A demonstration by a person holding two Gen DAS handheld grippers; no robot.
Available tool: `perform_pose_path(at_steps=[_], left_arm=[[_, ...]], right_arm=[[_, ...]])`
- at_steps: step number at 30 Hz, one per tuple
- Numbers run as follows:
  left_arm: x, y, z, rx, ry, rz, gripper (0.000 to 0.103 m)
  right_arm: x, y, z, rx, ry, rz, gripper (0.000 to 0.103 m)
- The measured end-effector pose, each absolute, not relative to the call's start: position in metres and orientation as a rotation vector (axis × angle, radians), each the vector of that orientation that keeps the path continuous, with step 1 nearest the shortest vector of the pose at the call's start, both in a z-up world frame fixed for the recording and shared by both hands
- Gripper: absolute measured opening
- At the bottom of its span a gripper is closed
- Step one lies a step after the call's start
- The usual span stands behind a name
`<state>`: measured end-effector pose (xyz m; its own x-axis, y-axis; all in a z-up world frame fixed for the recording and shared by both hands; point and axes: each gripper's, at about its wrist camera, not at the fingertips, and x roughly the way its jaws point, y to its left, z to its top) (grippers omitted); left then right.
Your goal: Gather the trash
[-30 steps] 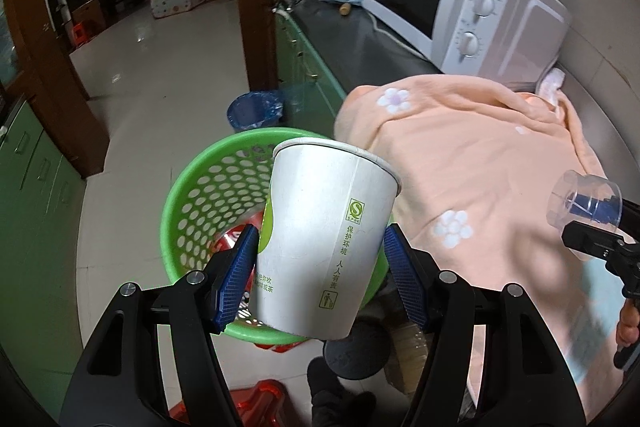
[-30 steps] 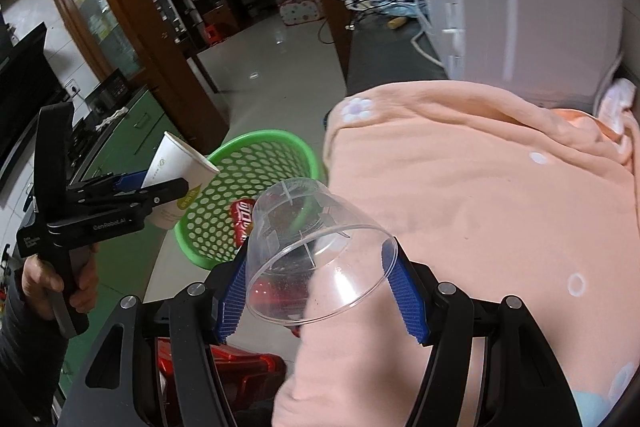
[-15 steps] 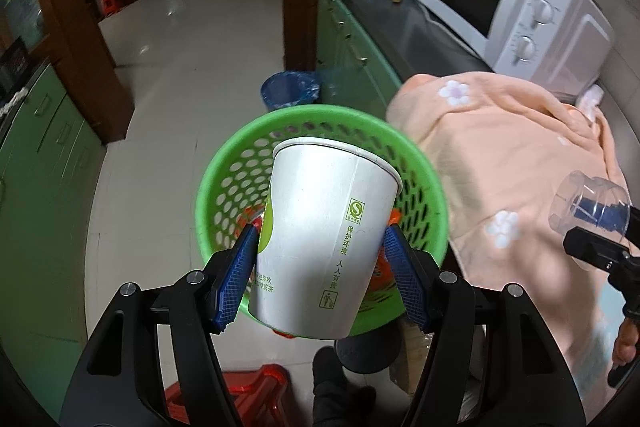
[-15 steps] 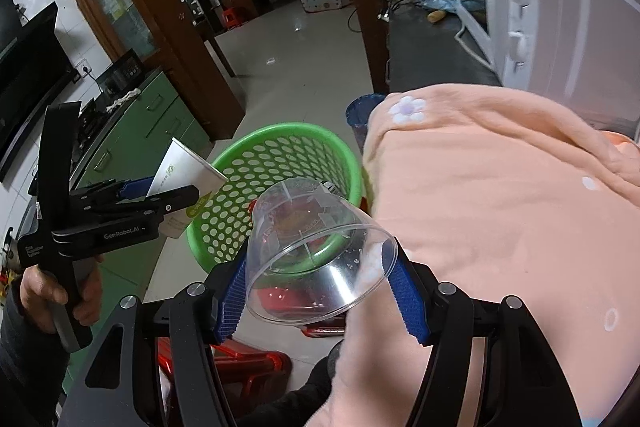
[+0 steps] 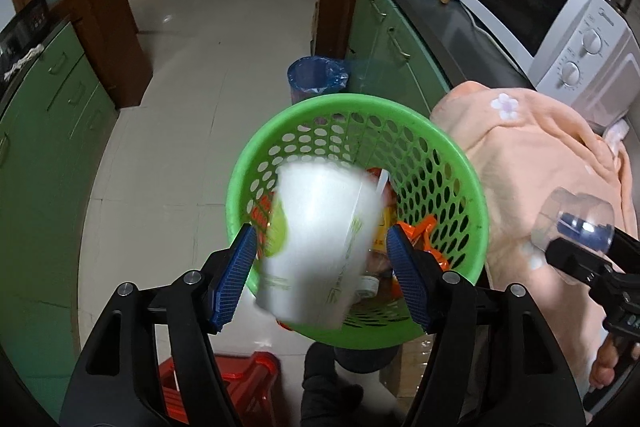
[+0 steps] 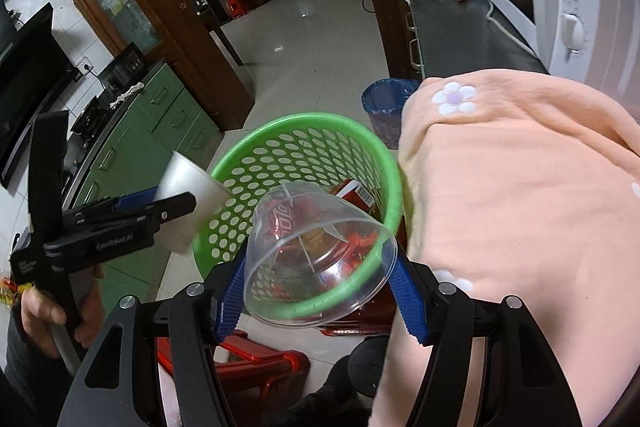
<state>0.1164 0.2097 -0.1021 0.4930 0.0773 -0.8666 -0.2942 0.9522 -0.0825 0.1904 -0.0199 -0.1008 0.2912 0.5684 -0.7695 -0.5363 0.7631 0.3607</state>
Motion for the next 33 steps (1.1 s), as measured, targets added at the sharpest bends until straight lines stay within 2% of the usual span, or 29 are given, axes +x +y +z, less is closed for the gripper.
perform_pose_path(at_steps=[1,12,19,27,33], left_arm=[[0.115,0.211,-0.103,-0.239,1.034,0.228,0.071],[0.104,0.224,-0.106,-0.265,1.039,0.257,0.075],[0.099,0.231,-0.099,-0.270,1.022,0.277,0.077],[0.096,0.226,-0.089,-0.264,1.004,0.266,0.078],[0.092,0.214,-0.078,-0.242,0.988,0.254,0.085]], right_arm=[[0.193,-0.016,-0.102,0.043,1.046,0.740,0.062],[0.205,0.014,-0.116,0.086,1.079,0.772,0.063],[0.205,0.022,-0.119,0.108,1.088,0.800,0.074],[0.196,0.012,-0.112,0.081,1.069,0.797,0.076],[0.181,-0.007,-0.100,0.044,1.036,0.754,0.082]])
